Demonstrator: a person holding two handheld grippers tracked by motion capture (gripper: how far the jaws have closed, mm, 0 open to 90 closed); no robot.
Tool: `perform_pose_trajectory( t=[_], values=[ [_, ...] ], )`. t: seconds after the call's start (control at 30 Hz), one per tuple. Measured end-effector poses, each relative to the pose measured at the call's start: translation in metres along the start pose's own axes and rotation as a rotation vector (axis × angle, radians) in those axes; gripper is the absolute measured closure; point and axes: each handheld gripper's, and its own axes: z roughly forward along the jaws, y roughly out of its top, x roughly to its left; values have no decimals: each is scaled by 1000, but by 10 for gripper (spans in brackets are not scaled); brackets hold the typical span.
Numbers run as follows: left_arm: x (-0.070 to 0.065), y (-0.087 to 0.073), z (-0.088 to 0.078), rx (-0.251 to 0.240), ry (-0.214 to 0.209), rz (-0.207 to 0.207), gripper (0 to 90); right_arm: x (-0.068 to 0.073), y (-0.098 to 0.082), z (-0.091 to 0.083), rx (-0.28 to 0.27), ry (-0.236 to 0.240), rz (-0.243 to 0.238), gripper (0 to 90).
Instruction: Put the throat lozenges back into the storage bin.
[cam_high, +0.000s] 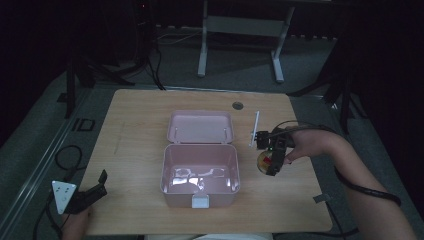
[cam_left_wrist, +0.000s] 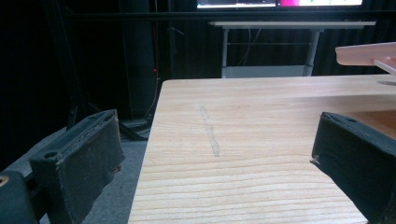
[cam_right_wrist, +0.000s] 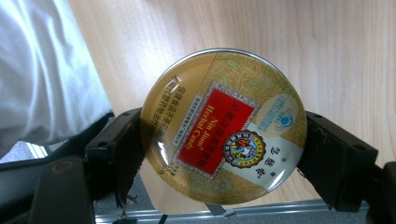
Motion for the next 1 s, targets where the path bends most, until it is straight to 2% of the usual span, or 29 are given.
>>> perform_pose_trajectory(
  t=[0.33,0.37,0.47,0.5,0.77,1.0],
  values=[
    [0,0,0,-1,-1,-2,24,12,33,-10,-18,6,-66,202],
    [1,0,0,-1,-1,-3,24,14,43,-12,-16,6,-81,202],
    [1,0,0,0,-2,-3,24,17,52,-13,-15,6,-93,202],
    [1,0,0,-2,-2,-4,24,20,61,-14,-14,6,-107,202],
    [1,0,0,-3,-2,-8,24,32,95,-18,-33,10,-172,202],
    [1,0,0,-3,-3,-9,24,38,112,-17,-37,13,-202,202]
  ],
)
